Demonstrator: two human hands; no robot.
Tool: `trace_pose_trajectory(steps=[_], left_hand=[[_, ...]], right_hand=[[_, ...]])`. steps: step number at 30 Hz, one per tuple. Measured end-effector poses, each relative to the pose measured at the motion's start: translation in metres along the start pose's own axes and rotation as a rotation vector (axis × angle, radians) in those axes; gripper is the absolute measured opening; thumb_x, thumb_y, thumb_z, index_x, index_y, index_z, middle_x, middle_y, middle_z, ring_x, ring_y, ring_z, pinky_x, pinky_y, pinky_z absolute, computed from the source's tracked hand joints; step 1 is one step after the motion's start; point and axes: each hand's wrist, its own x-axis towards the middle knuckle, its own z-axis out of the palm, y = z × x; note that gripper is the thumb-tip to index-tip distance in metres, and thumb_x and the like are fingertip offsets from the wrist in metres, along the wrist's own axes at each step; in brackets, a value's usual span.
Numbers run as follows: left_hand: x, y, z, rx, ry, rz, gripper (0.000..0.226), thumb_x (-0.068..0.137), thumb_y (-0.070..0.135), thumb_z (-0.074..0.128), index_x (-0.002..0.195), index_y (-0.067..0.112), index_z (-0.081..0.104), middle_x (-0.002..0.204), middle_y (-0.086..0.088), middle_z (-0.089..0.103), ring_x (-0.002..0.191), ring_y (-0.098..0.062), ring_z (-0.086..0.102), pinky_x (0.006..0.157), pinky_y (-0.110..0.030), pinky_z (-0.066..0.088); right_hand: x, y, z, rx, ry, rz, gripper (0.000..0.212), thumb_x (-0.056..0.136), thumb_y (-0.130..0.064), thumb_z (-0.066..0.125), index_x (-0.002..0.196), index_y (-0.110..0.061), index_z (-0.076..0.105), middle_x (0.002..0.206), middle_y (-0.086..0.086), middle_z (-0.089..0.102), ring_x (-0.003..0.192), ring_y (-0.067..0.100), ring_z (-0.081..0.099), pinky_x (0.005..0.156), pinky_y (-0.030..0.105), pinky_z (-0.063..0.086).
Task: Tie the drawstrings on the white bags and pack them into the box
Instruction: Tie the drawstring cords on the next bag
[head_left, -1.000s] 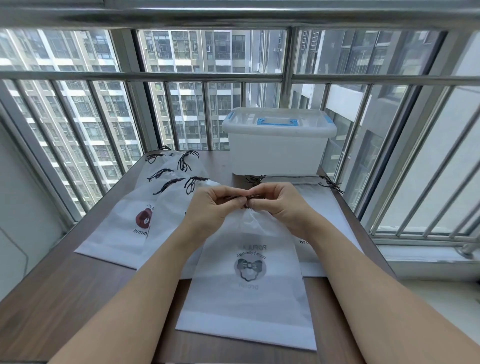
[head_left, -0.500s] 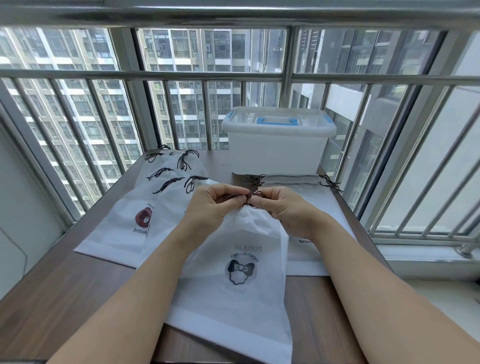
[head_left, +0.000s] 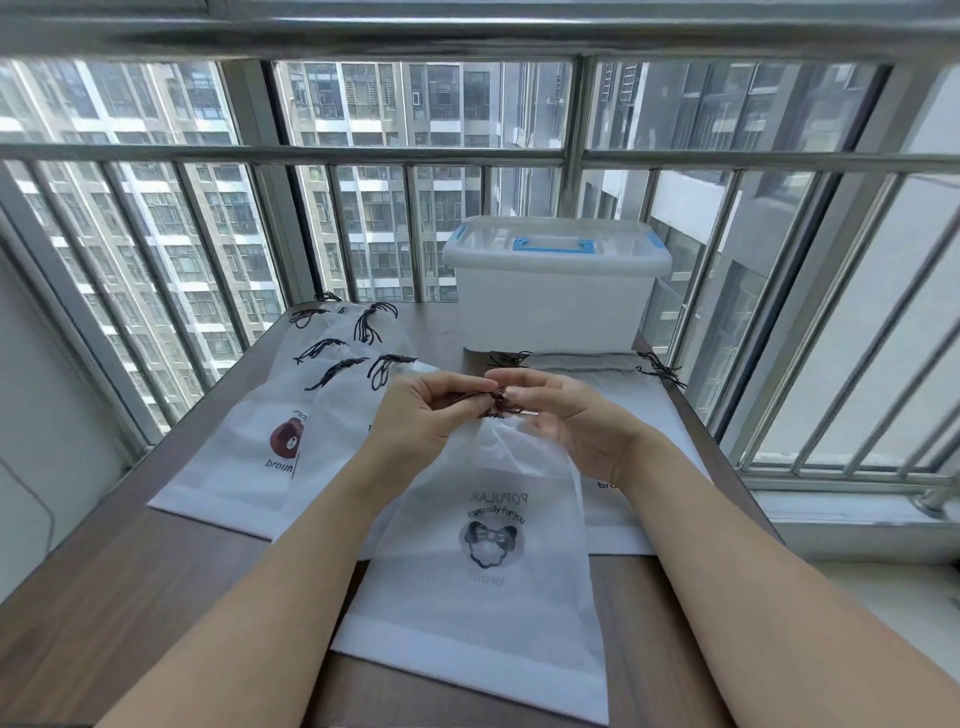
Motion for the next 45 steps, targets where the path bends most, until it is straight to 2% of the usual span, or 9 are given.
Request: trace_pose_trajectory(steps=[9, 14, 16, 19, 23, 28, 34, 41, 45], left_hand=[[0.001, 0.000, -0.001, 0.021, -0.005, -0.004, 0.018, 0.085, -0.006, 0.070, 0.100, 0.002, 0.075, 0.091, -0.010, 0.078, 0.088, -0.017, 0.074, 0.080, -0.019, 0.054], [0.001, 0.000, -0.001, 0.073, 0.024, 0.001, 0.017, 0.084, -0.005, 0.072, 0.099, 0.003, 0.077, 0.088, -0.005, 0.078, 0.084, -0.011, 0.073, 0.079, -0.016, 0.052], [0.000, 0.001, 0.001, 0.077, 0.022, 0.008, 0.018, 0.084, -0.006, 0.071, 0.099, 0.002, 0.076, 0.086, -0.003, 0.078, 0.083, -0.010, 0.073, 0.078, -0.015, 0.052], [-0.002, 0.003, 0.004, 0.052, -0.005, 0.042, 0.020, 0.085, -0.011, 0.068, 0.100, -0.001, 0.075, 0.083, 0.002, 0.078, 0.081, -0.007, 0.073, 0.076, -0.013, 0.052], [-0.004, 0.004, 0.004, 0.081, -0.047, 0.086, 0.025, 0.084, -0.012, 0.068, 0.096, 0.007, 0.077, 0.087, 0.003, 0.078, 0.084, -0.009, 0.072, 0.080, -0.017, 0.052], [-0.003, 0.000, 0.002, 0.121, -0.061, 0.112, 0.022, 0.083, -0.011, 0.070, 0.097, 0.004, 0.076, 0.091, -0.006, 0.078, 0.089, -0.017, 0.074, 0.083, -0.021, 0.055], [-0.002, 0.001, 0.001, 0.076, -0.009, 0.045, 0.015, 0.084, 0.002, 0.075, 0.100, 0.000, 0.075, 0.088, -0.010, 0.077, 0.084, -0.018, 0.073, 0.081, -0.025, 0.057], [0.002, -0.004, -0.003, 0.079, 0.024, -0.026, 0.025, 0.083, 0.004, 0.077, 0.107, 0.005, 0.071, 0.075, -0.014, 0.070, 0.062, -0.015, 0.062, 0.068, -0.022, 0.054], [0.005, -0.004, -0.006, 0.031, 0.032, -0.034, 0.029, 0.087, 0.003, 0.072, 0.116, 0.005, 0.068, 0.083, -0.020, 0.074, 0.068, -0.015, 0.068, 0.074, -0.021, 0.055]], right_hand=[[0.001, 0.004, -0.001, -0.037, 0.152, -0.066, 0.015, 0.087, 0.004, 0.067, 0.099, -0.001, 0.074, 0.092, 0.015, 0.075, 0.080, 0.023, 0.074, 0.076, 0.029, 0.062], [0.002, 0.000, -0.001, -0.035, 0.217, -0.117, 0.021, 0.084, -0.005, 0.070, 0.103, -0.010, 0.074, 0.083, 0.003, 0.071, 0.067, 0.011, 0.063, 0.072, 0.024, 0.054], [0.000, -0.001, -0.002, 0.038, 0.180, -0.061, 0.025, 0.089, -0.008, 0.065, 0.114, -0.009, 0.071, 0.084, 0.001, 0.067, 0.061, 0.007, 0.058, 0.063, 0.020, 0.053], [-0.001, 0.000, -0.005, 0.021, 0.064, 0.088, 0.032, 0.095, -0.018, 0.062, 0.126, -0.011, 0.068, 0.093, -0.002, 0.064, 0.076, 0.009, 0.059, 0.076, 0.019, 0.052], [-0.002, -0.001, -0.001, 0.081, -0.130, 0.225, 0.028, 0.091, -0.040, 0.065, 0.100, -0.013, 0.064, 0.066, -0.009, 0.048, 0.049, 0.003, 0.039, 0.050, 0.016, 0.022], [-0.005, 0.000, 0.006, -0.247, 0.067, 0.070, 0.028, 0.096, -0.029, 0.064, 0.073, -0.014, 0.067, 0.057, -0.008, 0.047, 0.048, 0.003, 0.044, 0.055, 0.015, 0.039], [-0.009, -0.007, 0.010, -0.565, 0.124, -0.167, 0.018, 0.090, -0.021, 0.075, 0.086, -0.003, 0.077, 0.063, 0.004, 0.057, 0.052, 0.008, 0.036, 0.051, 0.020, 0.030], [0.003, 0.004, 0.011, -1.106, 0.193, -0.435, 0.006, 0.086, -0.012, 0.077, 0.089, -0.015, 0.082, 0.074, 0.000, 0.076, 0.068, 0.017, 0.068, 0.066, 0.033, 0.053], [0.007, 0.007, 0.007, -1.075, 0.214, -0.485, 0.012, 0.092, -0.017, 0.070, 0.084, -0.014, 0.079, 0.069, 0.015, 0.066, 0.067, 0.034, 0.056, 0.059, 0.038, 0.041]])
